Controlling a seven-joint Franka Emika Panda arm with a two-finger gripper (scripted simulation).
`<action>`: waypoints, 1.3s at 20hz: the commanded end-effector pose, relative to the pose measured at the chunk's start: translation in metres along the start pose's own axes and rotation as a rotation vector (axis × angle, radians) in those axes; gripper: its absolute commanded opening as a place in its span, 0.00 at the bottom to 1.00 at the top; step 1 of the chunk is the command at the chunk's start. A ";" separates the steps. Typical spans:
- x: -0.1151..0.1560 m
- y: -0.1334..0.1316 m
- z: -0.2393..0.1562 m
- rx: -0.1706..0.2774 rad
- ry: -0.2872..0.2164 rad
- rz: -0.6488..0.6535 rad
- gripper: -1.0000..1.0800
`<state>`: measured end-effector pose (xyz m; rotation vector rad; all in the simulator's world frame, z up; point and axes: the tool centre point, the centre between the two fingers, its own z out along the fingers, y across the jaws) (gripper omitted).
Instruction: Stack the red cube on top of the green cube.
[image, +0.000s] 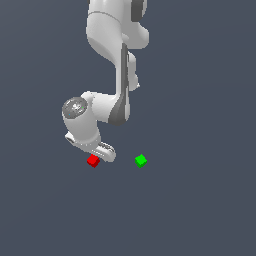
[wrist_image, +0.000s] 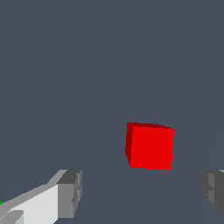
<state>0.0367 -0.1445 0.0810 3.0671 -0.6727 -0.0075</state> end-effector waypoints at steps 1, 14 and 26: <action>0.007 0.011 0.007 0.001 0.003 0.038 0.96; 0.011 0.020 0.017 0.002 0.004 0.067 0.96; 0.011 0.019 0.061 0.003 0.004 0.066 0.96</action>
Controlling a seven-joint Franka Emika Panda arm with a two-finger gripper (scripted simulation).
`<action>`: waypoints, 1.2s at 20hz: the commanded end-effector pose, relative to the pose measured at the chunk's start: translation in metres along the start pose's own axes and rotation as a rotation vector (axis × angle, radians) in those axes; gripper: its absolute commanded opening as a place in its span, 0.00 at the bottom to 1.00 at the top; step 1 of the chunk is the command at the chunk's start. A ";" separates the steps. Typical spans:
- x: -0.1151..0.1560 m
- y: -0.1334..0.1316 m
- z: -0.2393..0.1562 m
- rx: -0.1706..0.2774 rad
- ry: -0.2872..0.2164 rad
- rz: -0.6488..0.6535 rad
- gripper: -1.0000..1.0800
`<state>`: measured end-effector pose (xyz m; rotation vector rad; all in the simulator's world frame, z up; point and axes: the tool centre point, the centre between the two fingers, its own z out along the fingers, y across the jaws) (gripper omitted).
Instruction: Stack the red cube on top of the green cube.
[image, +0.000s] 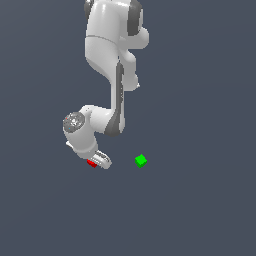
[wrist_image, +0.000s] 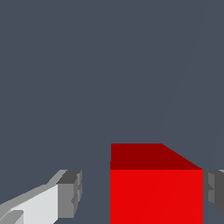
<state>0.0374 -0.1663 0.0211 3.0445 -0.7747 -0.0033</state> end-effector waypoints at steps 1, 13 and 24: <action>0.001 -0.001 0.001 0.001 0.002 0.000 0.96; 0.001 0.000 0.001 0.000 0.002 0.000 0.00; 0.000 0.000 -0.037 0.001 0.002 0.000 0.00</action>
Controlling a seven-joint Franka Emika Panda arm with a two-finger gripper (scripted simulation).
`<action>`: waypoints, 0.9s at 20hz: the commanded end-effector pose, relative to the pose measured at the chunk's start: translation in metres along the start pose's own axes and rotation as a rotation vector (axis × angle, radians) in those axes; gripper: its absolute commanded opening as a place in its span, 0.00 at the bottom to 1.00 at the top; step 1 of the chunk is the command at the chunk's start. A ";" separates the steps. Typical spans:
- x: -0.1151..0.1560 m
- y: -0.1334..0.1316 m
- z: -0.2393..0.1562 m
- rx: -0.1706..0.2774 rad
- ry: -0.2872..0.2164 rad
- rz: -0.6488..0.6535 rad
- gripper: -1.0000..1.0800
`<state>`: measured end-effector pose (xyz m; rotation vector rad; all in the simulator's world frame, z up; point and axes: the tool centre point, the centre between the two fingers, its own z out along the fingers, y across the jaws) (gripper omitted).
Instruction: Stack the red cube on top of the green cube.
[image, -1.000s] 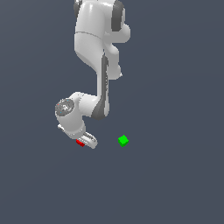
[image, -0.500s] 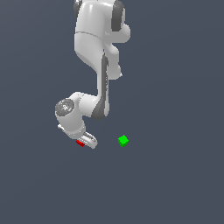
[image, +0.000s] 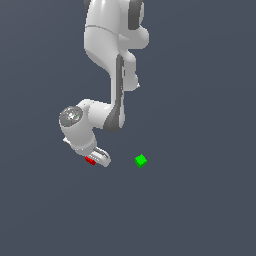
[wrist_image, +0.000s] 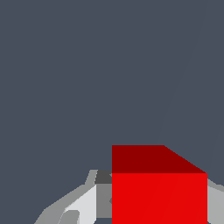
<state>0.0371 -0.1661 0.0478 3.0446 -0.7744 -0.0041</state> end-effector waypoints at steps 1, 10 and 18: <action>0.000 0.000 -0.018 0.001 0.002 0.000 0.00; 0.000 0.000 -0.067 0.001 0.002 0.000 0.00; -0.001 -0.004 -0.070 0.001 0.003 0.000 0.00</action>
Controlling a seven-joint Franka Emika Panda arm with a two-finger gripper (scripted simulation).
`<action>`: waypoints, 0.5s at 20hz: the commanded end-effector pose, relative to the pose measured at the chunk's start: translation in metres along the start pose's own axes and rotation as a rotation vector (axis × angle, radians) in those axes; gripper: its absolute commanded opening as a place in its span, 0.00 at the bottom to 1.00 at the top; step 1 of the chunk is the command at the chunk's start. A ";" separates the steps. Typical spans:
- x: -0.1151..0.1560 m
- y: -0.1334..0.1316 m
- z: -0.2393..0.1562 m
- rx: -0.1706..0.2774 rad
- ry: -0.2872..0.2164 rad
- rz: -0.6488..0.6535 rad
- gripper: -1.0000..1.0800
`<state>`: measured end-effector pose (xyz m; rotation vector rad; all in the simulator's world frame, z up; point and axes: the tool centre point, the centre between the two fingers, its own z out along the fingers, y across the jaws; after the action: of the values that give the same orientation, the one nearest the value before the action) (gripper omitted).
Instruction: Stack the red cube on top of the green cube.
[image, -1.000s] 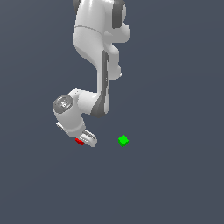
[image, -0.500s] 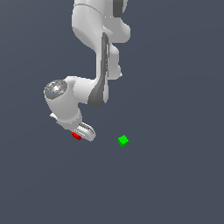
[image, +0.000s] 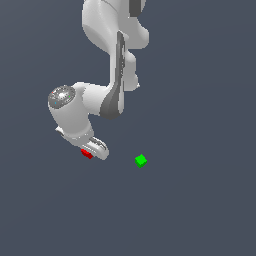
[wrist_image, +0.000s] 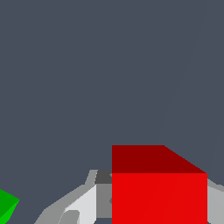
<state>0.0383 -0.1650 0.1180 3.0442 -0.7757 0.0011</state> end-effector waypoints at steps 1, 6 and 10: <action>-0.003 -0.005 0.001 0.000 0.000 -0.001 0.00; -0.017 -0.030 0.008 0.000 0.000 -0.001 0.00; -0.036 -0.064 0.018 0.000 0.000 -0.001 0.00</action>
<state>0.0370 -0.1078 0.1035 3.0438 -0.7765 0.0007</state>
